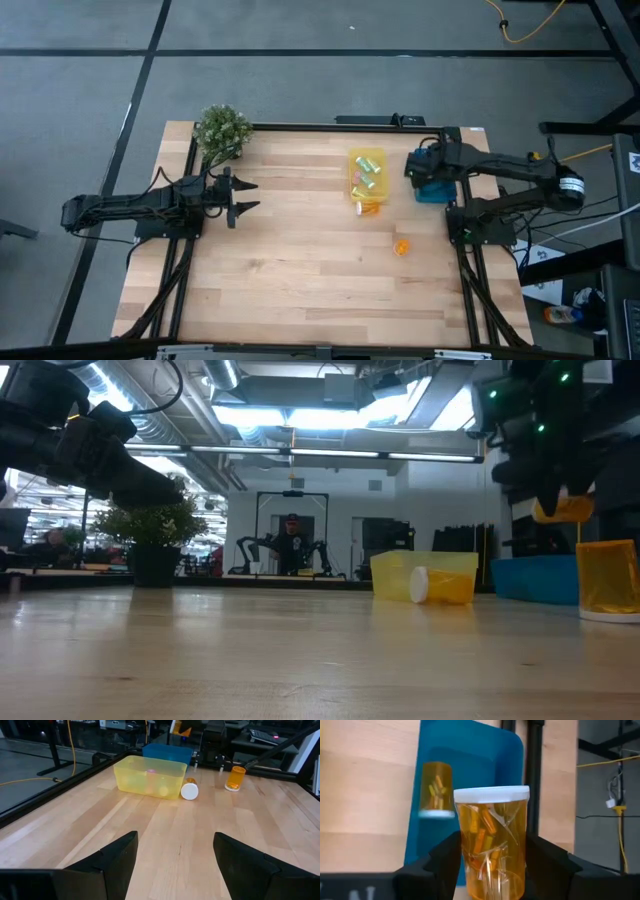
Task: Pick and place medicine bottles into bin by pill shape (circle, oval)
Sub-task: Put the large orange pill bottle into the blue bin
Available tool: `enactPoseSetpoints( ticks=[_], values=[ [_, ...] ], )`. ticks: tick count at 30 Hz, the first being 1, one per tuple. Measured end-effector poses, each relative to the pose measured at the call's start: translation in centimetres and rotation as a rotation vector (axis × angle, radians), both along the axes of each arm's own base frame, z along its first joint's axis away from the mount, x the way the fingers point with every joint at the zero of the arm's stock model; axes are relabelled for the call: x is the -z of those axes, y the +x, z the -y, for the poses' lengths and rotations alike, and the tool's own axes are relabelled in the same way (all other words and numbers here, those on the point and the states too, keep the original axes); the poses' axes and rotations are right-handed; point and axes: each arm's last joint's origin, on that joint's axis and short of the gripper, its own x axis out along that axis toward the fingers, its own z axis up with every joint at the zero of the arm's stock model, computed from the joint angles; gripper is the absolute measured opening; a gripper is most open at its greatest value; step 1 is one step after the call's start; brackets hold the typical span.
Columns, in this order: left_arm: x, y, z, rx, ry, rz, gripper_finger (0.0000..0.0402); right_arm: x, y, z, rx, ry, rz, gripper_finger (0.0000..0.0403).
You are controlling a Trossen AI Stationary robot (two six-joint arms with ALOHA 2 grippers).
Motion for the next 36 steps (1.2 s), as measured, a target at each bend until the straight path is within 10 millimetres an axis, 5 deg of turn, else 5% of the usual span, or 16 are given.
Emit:
enactPoseSetpoints(
  ticks=[8,23,36],
  values=[
    [0.0,0.0,0.0,0.000,0.000,0.000,0.0254,1.2,-0.3,3.1,0.014,0.008,0.050,0.0204],
    [0.0,0.0,0.0,0.000,0.000,0.000,0.0254,3.7,-0.8,4.2,0.078,-0.049,0.097,0.0206],
    [0.0,0.0,0.0,0.000,0.000,0.000,0.0254,4.3,-0.6,4.2,0.010,-0.005,0.108,0.0287]
  ],
)
